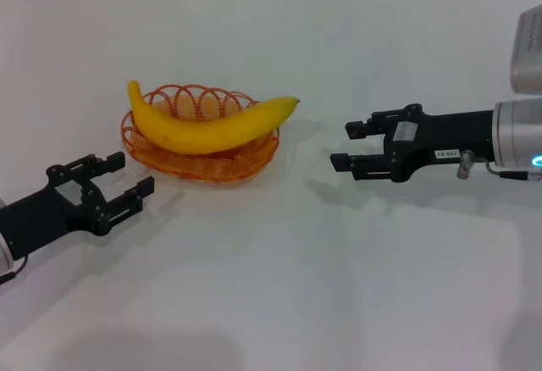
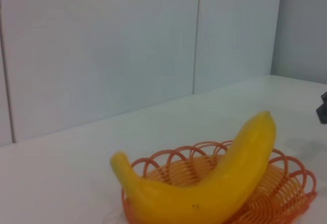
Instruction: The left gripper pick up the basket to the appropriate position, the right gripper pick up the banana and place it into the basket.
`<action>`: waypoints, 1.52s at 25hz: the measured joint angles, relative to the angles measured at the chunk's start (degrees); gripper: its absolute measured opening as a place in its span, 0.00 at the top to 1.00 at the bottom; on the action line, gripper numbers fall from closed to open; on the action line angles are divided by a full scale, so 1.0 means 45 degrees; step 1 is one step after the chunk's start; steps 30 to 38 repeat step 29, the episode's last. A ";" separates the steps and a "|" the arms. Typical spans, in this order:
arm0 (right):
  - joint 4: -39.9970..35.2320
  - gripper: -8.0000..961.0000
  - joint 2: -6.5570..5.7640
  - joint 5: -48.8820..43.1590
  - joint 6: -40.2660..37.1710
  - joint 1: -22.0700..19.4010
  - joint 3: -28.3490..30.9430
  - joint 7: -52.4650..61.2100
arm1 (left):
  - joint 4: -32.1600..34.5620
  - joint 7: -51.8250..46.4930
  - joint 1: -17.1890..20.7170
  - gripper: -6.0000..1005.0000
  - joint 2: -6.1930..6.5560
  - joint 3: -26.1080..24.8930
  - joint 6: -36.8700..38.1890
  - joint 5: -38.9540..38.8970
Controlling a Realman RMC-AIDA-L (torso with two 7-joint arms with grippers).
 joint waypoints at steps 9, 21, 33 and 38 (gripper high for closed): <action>0.0398 0.34 0.0000 0.0369 0.0194 -0.0020 0.0059 -0.0413 | 0.0000 0.0008 0.0017 0.39 0.0000 0.0008 0.0017 0.0000; 0.0427 0.34 -0.0001 0.0621 0.0193 -0.0086 0.0064 -0.0670 | 0.0000 0.0012 0.0022 0.39 0.0000 -0.0042 0.0003 0.0000; 0.0428 0.34 0.0000 0.0623 0.0190 -0.0089 0.0064 -0.0682 | 0.0000 0.0012 0.0028 0.39 0.0000 -0.0048 -0.0001 0.0000; 0.0428 0.34 0.0000 0.0623 0.0190 -0.0089 0.0064 -0.0682 | 0.0000 0.0012 0.0028 0.39 0.0000 -0.0048 -0.0001 0.0000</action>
